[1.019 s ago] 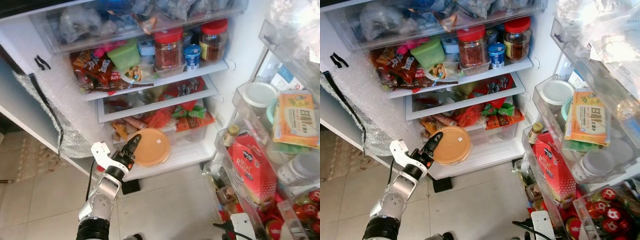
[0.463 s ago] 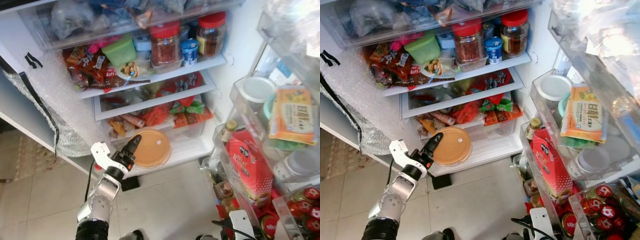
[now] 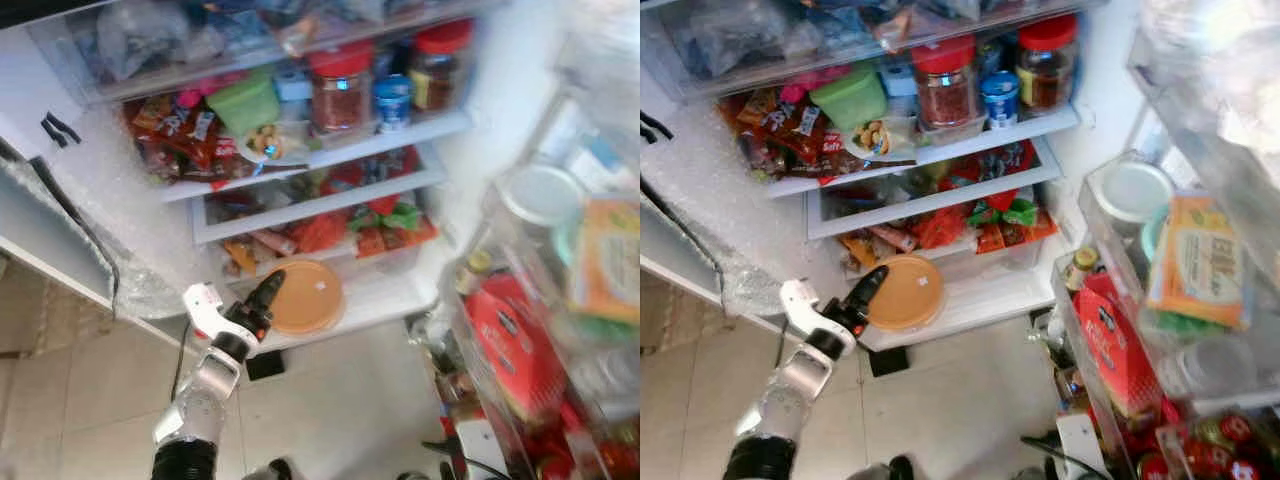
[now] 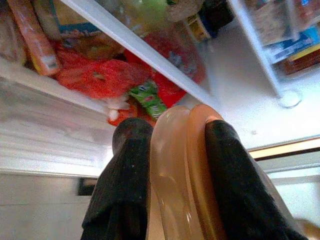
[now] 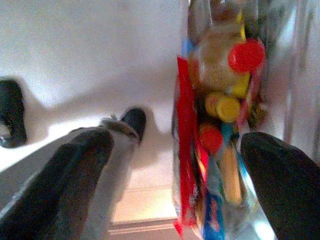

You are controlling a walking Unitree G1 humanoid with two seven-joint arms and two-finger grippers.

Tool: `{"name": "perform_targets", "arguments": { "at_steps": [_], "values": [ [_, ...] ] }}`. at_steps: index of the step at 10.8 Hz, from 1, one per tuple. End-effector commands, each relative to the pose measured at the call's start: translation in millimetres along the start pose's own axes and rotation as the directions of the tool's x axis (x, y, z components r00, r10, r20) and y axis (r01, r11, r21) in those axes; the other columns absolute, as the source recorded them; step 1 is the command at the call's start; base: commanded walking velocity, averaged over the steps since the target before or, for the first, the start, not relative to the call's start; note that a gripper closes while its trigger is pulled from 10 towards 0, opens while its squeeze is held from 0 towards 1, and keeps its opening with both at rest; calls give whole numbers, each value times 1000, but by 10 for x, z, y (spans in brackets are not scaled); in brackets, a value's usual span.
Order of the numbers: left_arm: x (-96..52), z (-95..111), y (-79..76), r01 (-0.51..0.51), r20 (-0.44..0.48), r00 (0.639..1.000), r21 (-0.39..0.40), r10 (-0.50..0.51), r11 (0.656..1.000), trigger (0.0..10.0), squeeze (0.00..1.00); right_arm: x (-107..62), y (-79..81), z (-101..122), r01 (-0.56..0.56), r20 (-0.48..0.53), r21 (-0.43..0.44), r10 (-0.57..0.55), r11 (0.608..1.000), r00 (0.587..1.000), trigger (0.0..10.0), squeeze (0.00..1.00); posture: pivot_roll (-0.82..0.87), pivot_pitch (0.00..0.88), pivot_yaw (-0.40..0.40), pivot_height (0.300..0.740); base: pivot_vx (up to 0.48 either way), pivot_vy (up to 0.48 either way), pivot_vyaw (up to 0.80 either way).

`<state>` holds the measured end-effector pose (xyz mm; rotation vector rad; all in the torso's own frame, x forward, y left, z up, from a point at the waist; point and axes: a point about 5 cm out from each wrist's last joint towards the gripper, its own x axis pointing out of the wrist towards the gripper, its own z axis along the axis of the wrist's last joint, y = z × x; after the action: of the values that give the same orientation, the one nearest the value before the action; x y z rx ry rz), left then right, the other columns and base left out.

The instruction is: Restocking fridge

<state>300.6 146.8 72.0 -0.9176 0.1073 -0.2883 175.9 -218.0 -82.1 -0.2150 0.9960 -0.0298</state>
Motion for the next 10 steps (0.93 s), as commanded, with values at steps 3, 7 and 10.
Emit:
{"name": "perform_targets", "arguments": {
  "at_steps": [3,7,10],
  "values": [
    [28,9,-50,20,13,1000,-12,-20,1000,10000,0,-27,21,-178,-15,-58,1,15,1000,998,10000,0,-103,241,114,740,280,0,0],
    [20,-38,-42,16,-12,1000,-1,-16,1000,10000,0,-24,24,-158,-30,-52,3,30,1000,998,10000,0,-100,243,110,740,139,0,0],
    [-31,-79,31,-31,2,1000,-3,31,1000,10000,0,-26,1,-153,-23,-40,13,24,1000,999,10000,0,-102,245,101,740,0,0,0]
  ]
}}
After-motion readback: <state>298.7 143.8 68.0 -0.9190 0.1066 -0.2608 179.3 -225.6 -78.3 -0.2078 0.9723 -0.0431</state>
